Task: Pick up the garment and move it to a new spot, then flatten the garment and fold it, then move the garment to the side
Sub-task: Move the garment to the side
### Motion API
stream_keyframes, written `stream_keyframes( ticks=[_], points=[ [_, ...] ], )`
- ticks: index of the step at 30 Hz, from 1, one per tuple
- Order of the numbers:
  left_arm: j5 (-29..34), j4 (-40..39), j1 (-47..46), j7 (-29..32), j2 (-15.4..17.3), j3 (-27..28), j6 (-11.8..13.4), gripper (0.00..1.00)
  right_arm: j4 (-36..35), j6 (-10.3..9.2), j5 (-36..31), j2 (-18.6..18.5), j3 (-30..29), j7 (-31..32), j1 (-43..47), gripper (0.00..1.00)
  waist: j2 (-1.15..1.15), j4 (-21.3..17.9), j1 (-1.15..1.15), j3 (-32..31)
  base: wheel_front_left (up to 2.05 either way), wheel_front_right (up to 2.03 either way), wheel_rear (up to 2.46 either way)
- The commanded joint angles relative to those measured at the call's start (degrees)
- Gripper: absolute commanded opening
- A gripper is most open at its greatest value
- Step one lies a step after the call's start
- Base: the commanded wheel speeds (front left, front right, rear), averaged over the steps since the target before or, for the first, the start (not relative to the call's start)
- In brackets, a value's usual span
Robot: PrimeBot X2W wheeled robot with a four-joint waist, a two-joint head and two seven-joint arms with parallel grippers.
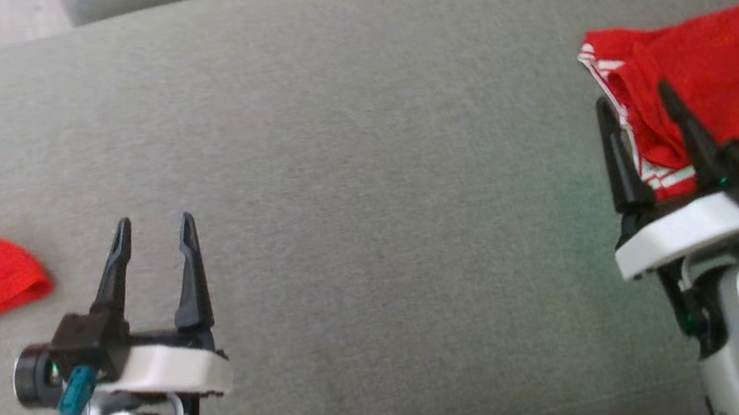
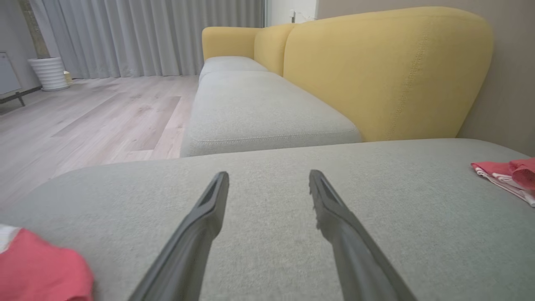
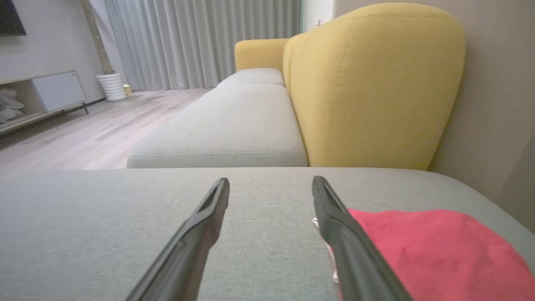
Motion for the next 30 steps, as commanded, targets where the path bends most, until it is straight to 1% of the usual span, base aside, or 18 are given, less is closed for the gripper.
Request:
stream_keyframes(
  ticks=[1, 10, 20, 30],
  points=[
    [-0.8, -1.6, 0.0, -0.6, 0.9, 2.8, 0.5, 1.0, -2.9, 0.37, 0.5, 0.4, 2.1, 0.5, 1.2, 1.0, 0.0, 2.4, 0.0, -2.5, 0.0, 0.0, 0.0],
    [-0.7, -0.6, 3.7, -0.7, 1.6, 2.4, 0.4, 1.0, -5.0, 0.37, 1.3, 0.7, 1.8, 1.9, 7.6, 1.0, 0.0, 3.8, 0.0, -6.6, 0.0, 0.0, 0.0],
    [-0.2, -1.0, 8.1, 0.3, 2.0, 1.0, 1.4, 1.0, -7.4, 0.37, 2.1, 0.7, -0.5, 3.6, 14.4, 1.0, 0.0, 4.6, 0.0, -10.9, 0.0, 0.0, 0.0],
    [-0.3, -2.2, 9.9, 1.2, 2.3, 0.2, 2.0, 1.0, -10.1, 0.37, 1.7, 0.7, -0.9, 4.8, 17.1, 1.0, 0.0, 4.9, 0.0, -12.4, 0.0, 0.0, 0.0]
  ],
)
